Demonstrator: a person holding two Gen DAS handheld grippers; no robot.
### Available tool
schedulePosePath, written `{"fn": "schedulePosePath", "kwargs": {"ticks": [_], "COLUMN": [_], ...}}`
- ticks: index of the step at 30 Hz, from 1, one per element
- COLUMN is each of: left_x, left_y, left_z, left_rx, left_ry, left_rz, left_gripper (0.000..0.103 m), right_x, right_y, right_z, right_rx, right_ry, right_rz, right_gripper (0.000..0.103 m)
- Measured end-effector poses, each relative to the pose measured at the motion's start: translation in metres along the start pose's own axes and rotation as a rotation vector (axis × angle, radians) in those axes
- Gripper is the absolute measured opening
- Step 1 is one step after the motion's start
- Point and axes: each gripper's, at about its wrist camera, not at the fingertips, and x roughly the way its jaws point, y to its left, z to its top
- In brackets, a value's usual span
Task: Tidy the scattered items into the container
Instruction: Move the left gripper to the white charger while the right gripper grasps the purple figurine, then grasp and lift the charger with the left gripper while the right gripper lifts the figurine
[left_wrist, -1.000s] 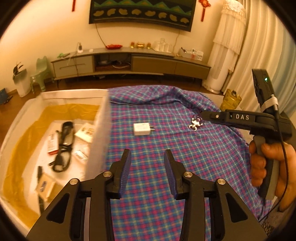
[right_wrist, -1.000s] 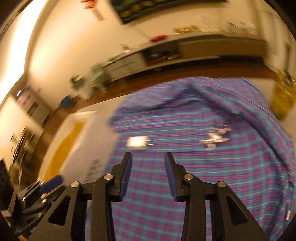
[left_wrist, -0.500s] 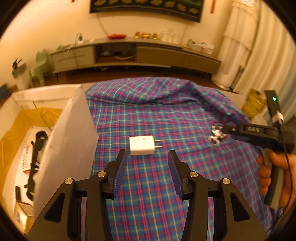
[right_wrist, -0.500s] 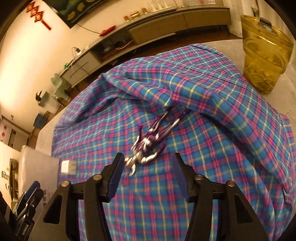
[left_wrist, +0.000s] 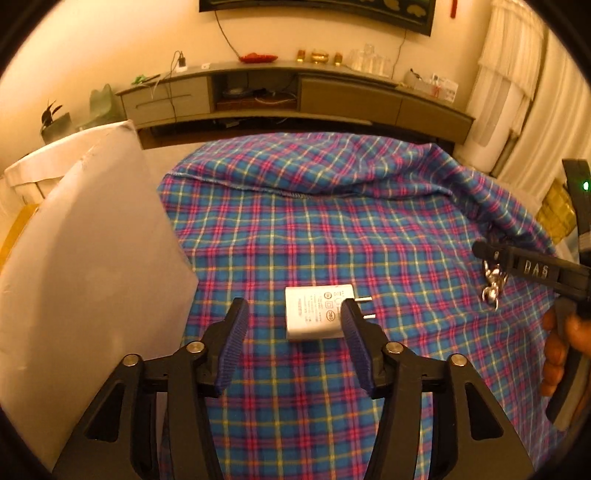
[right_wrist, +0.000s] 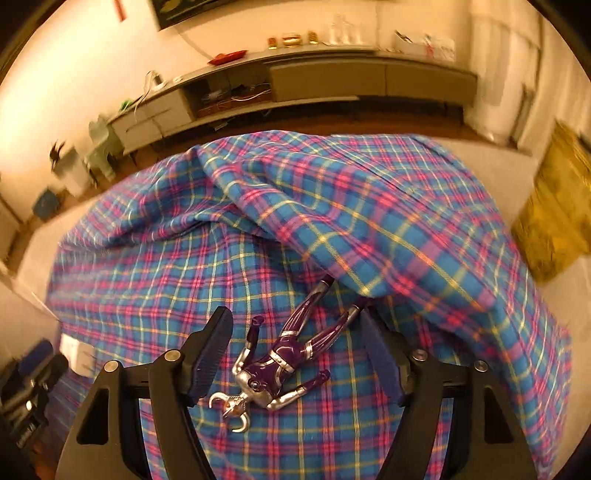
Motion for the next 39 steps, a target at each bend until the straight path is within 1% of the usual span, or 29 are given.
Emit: {"fn": "schedulePosePath", "kwargs": {"ticks": [1, 2, 3, 4, 5, 6, 9, 11, 12, 15, 20, 28, 34, 39], "left_x": [0.002, 0.004, 0.007, 0.01, 0.014, 0.018, 0.022, 0.019, 0.017, 0.016, 0.011, -0.014, -0.036, -0.065], "left_y": [-0.002, -0.004, -0.006, -0.008, -0.01, -0.011, -0.013, -0.012, -0.01, -0.005, -0.006, -0.015, -0.018, -0.017], "left_z": [0.002, 0.005, 0.007, 0.008, 0.008, 0.007, 0.002, 0.001, 0.0, -0.001, -0.004, -0.007, -0.012, -0.015], "left_rx": [0.001, 0.003, 0.007, 0.011, 0.017, 0.022, 0.028, 0.03, 0.024, 0.003, -0.005, -0.007, -0.02, -0.021], "left_ry": [-0.005, -0.009, -0.011, -0.004, 0.009, 0.017, 0.027, 0.02, 0.014, 0.021, 0.022, -0.008, -0.015, -0.041], "left_rz": [-0.003, -0.004, -0.006, -0.007, -0.009, -0.014, -0.037, -0.058, -0.068, -0.091, -0.095, -0.121, -0.162, -0.192], "left_gripper": [0.058, 0.059, 0.059, 0.059, 0.059, 0.062, 0.062, 0.057, 0.049, 0.048, 0.048, 0.048, 0.048, 0.048], "right_x": [0.0, 0.0, -0.001, -0.002, -0.003, -0.004, -0.007, -0.008, -0.008, -0.012, -0.024, -0.044, -0.067, -0.091], "right_y": [0.003, 0.004, 0.004, 0.003, 0.0, -0.004, -0.01, -0.013, -0.014, -0.012, -0.008, -0.018, -0.022, -0.019], "right_z": [-0.001, -0.001, -0.002, -0.003, -0.003, -0.003, -0.005, -0.006, -0.007, -0.009, -0.009, -0.019, -0.031, -0.039], "right_rx": [-0.038, -0.067, -0.09, -0.11, -0.119, -0.122, -0.138, -0.136, -0.131, -0.125, -0.12, -0.021, 0.041, 0.075], "right_ry": [-0.003, -0.005, -0.006, -0.006, -0.004, -0.005, -0.015, -0.017, -0.015, -0.019, -0.023, 0.007, -0.002, -0.023], "right_rz": [-0.013, -0.026, -0.035, -0.037, -0.027, -0.018, 0.0, 0.006, 0.007, 0.006, 0.02, 0.161, 0.215, 0.266], "right_gripper": [0.069, 0.06, 0.056, 0.049, 0.049, 0.049, 0.049, 0.048, 0.048, 0.048, 0.048, 0.048, 0.048, 0.048]}}
